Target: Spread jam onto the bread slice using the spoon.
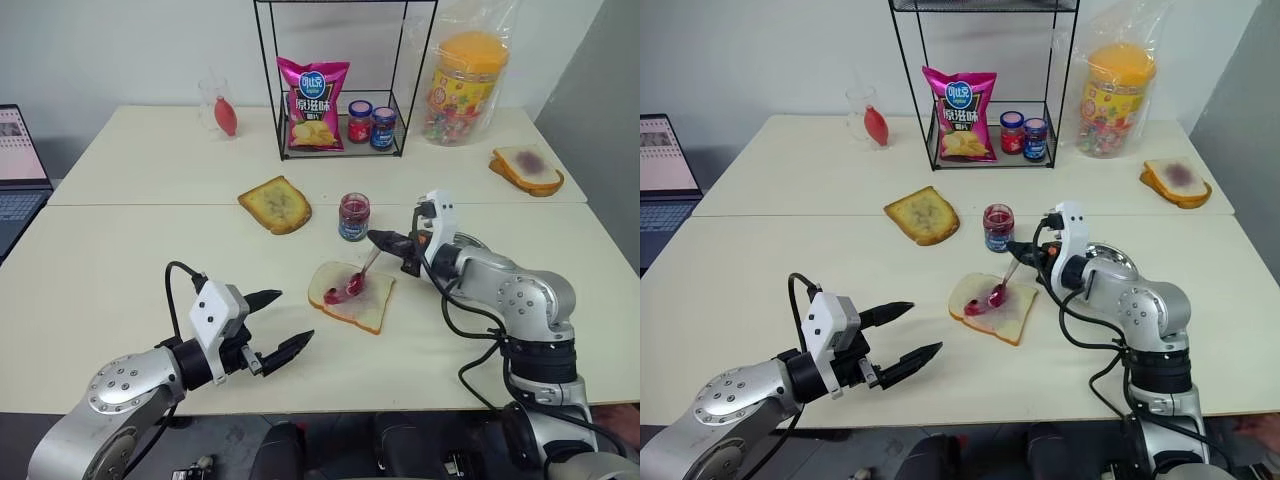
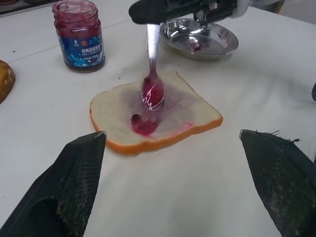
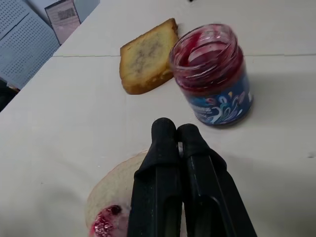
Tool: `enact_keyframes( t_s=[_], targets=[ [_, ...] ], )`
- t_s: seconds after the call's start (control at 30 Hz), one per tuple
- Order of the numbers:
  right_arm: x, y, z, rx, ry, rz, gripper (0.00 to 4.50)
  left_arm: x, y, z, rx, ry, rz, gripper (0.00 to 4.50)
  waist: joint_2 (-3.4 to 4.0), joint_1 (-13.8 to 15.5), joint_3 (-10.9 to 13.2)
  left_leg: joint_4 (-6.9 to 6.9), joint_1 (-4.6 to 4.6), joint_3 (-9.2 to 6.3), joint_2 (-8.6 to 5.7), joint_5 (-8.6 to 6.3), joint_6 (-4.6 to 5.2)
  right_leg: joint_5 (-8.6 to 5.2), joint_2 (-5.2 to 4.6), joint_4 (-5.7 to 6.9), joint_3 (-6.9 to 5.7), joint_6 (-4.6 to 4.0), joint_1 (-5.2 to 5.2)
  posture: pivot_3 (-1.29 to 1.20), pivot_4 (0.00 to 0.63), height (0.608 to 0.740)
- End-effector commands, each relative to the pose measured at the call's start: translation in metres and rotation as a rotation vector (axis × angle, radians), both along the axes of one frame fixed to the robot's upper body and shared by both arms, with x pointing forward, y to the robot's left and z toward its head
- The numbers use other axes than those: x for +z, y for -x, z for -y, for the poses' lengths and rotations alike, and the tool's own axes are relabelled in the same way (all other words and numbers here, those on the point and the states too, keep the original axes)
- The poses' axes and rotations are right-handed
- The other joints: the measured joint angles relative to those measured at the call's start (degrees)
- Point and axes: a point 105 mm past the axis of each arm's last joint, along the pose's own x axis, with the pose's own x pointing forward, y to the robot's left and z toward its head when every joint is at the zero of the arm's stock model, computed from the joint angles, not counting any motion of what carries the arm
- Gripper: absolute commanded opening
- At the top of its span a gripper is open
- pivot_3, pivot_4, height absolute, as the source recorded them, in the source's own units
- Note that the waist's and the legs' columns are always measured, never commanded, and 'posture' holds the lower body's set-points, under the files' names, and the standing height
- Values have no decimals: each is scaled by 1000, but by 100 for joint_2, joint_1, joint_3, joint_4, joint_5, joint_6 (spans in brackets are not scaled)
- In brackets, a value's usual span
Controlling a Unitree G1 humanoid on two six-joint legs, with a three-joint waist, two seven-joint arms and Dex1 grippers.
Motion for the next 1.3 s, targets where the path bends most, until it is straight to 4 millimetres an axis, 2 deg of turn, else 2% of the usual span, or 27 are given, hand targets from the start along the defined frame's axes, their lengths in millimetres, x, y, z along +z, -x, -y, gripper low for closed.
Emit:
enact_keyframes(
  t_s=[0.03,0.1,0.2,0.33,0.4,0.5,0.57,0.73,0.83,0.97,1.3],
  targets=[
    [16,-9,11,-46,26,71,26,2,1,1,-11,-4,26,4500,0,-1,0,0,0,0,0,0,0,0,0,0,-1,0,0,0,150,740],
    [24,-9,9,-31,16,87,26,-1,2,0,-9,-5,23,4500,0,-2,0,0,0,-1,0,0,0,0,0,1,-1,0,-1,0,150,740],
    [39,-5,-5,29,-87,66,26,-3,3,0,-9,-5,25,4500,0,-14,1,-1,0,1,1,0,0,0,1,1,1,0,-2,0,150,740],
    [43,3,-24,93,-150,31,26,-2,3,1,-12,-5,31,4500,0,-17,0,-6,0,-2,6,0,0,-1,5,1,-2,-2,-4,0,150,740],
    [35,7,-35,115,-176,-9,26,0,2,3,-17,-4,36,4500,0,-19,1,-7,-1,-3,7,0,0,-3,5,1,-3,-5,-5,0,150,740],
    [8,9,-41,113,-127,-54,26,4,2,5,-20,-3,44,4500,0,-20,0,-7,-2,-2,7,0,0,-3,5,1,-3,-5,-5,0,150,740],
    [-2,7,-40,99,-112,-67,26,7,2,7,-21,-5,48,4500,-2,-8,-1,-6,-2,-3,6,0,0,-3,3,-1,-5,-5,-2,0,150,740],
    [-3,2,-39,85,-130,-73,26,9,2,10,-23,-4,48,4500,-1,-21,0,-3,0,2,3,0,0,-2,1,0,0,-4,-3,0,150,740],
    [-9,-4,-32,37,-106,-58,26,10,0,12,-27,-5,50,4500,-1,-22,0,-4,1,-4,5,0,0,-2,4,4,-5,-4,-3,0,150,740],
    [0,-16,-13,-46,-113,-19,26,11,-1,12,-31,-7,50,4500,-2,-17,0,-3,1,-2,4,0,0,-2,4,3,-3,-4,-2,0,150,740],
    [2,-14,7,-52,-78,-9,26,10,-7,8,-66,-32,58,4500,-1,-11,0,-4,1,-1,2,0,0,-2,2,2,-2,-4,-1,0,150,740]
  ],
)
